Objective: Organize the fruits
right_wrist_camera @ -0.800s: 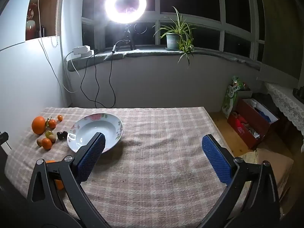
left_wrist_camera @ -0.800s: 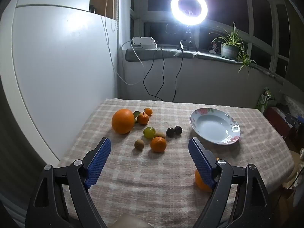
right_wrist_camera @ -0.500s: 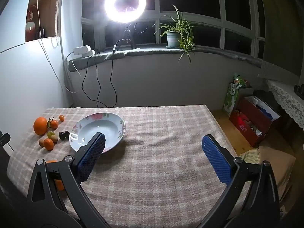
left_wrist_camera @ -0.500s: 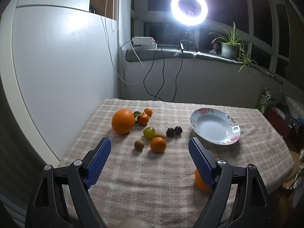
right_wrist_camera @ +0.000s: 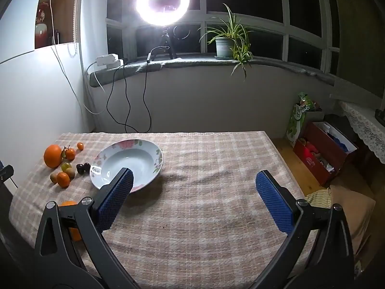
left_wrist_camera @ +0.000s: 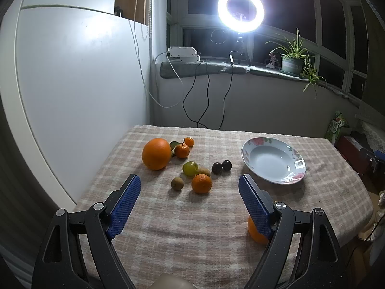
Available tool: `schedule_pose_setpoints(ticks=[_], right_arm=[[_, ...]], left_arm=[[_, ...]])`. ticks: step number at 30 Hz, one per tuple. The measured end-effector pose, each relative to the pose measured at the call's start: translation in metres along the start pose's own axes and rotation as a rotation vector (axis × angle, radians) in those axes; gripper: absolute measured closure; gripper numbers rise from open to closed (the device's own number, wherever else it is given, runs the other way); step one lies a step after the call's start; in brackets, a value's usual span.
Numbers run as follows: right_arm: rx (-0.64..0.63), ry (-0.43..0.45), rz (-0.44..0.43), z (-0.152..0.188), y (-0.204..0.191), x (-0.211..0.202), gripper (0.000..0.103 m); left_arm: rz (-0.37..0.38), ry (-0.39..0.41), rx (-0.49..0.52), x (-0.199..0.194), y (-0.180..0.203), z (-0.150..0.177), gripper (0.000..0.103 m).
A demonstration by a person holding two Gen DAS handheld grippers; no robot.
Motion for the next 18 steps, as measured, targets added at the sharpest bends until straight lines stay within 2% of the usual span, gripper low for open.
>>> schedule_pose_setpoints(ticks=[18], right_arm=[[-0.010, -0.003, -0.008, 0.0014, -0.0044, 0.0009, 0.000]], left_arm=[[0.000, -0.001, 0.002, 0.0009, -0.0007, 0.0003, 0.019]])
Point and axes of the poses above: each gripper's, at about its wrist camera, not at the fingertips, and x roughly the way its jaws point, y to its right, z to its underside, the point moved 3 cm from there along x, roughly the way its jaws point, and after that the axes turned 12 degrees about x, right-handed, at the moved point
